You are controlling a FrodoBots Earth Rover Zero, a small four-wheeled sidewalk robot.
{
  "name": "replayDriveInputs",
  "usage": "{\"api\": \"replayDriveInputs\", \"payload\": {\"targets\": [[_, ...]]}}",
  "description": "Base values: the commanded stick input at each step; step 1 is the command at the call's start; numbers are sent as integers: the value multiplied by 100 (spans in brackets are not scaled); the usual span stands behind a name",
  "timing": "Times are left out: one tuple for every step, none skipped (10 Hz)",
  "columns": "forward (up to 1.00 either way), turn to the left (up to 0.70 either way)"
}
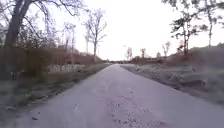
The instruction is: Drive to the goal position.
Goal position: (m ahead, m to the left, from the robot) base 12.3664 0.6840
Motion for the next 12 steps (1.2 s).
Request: {"api": "replayDriveInputs", "payload": {"targets": [[100,1],[100,1],[100,1],[100,1],[100,1],[100,1],[100,1],[100,1],[100,1],[100,1],[100,1],[100,1]]}}
